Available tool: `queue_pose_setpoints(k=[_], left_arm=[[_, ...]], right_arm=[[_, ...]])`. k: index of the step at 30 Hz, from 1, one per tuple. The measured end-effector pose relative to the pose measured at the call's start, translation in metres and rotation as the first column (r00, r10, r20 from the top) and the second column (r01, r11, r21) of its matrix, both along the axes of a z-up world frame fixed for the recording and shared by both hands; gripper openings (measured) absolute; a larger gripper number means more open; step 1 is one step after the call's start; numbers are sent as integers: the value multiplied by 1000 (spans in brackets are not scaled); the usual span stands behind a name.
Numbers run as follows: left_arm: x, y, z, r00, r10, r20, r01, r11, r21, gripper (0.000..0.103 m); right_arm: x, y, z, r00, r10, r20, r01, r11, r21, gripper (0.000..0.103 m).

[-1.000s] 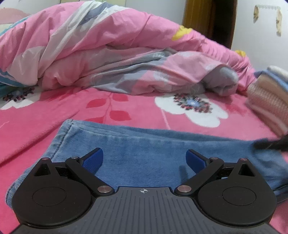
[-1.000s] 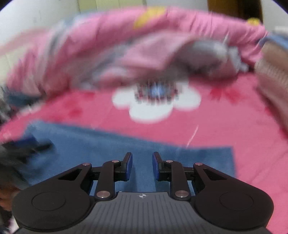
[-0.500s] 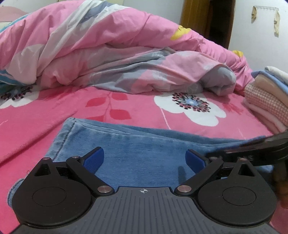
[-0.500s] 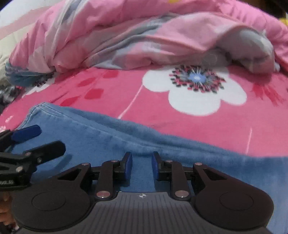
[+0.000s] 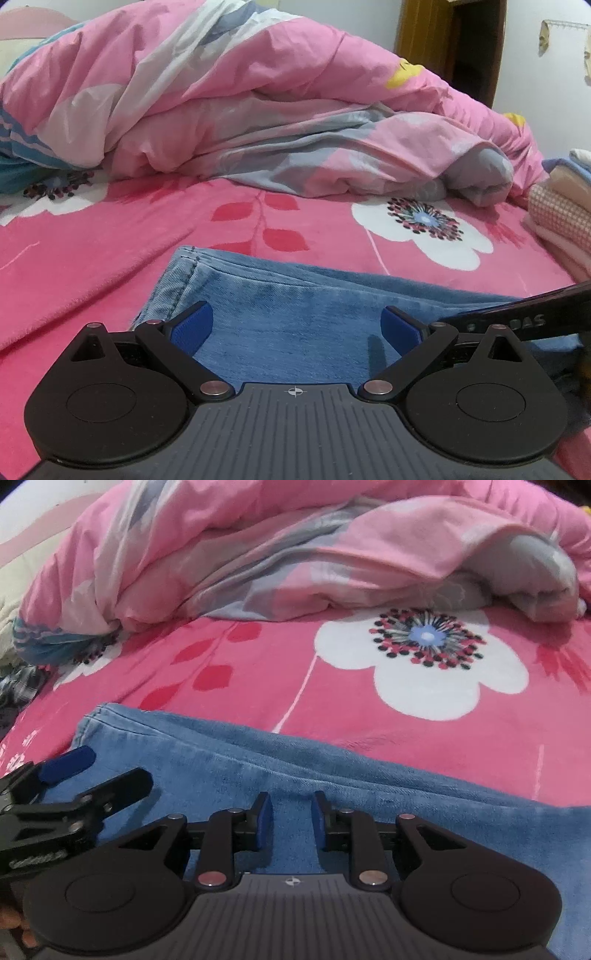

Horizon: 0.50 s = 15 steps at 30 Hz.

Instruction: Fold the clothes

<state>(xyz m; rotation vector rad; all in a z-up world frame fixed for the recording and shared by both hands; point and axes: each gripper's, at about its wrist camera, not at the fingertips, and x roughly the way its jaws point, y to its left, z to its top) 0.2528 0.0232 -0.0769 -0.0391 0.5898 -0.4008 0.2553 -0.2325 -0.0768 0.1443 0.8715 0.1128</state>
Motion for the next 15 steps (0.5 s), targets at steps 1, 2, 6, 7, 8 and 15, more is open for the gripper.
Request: queue_pose_setpoints(k=[1,2,6,7,8,15], left_arm=[[0,1,1,1000,5,3,-5,1000,-2,98],[0,3,1,1000,10,6,-10,1000,-6,99],[3,7,1,1000,20,-1,-20,1000,-20,99],[3,6,1,1000,21,1,-21,1000,-15,99],[3,5,1,1000,22,3,-22,1000,-7,99],[-10,7,14,994,67,88,-65,998,-24,98]], right_arm=[[-6,-1,5,1000,-4,9,4,1000,4,26],[-19,-5,13,999,6,42,-7,999,36,26],[-69,-12,32,987,12,163,-21,998,53,27],[-79,-13,30,983,11,183,-20,999,46,27],[-82,-13,20,979,17,201,-25,999,36,28],[-101,-12,-34,956,46,290,-44,999,-13,36]])
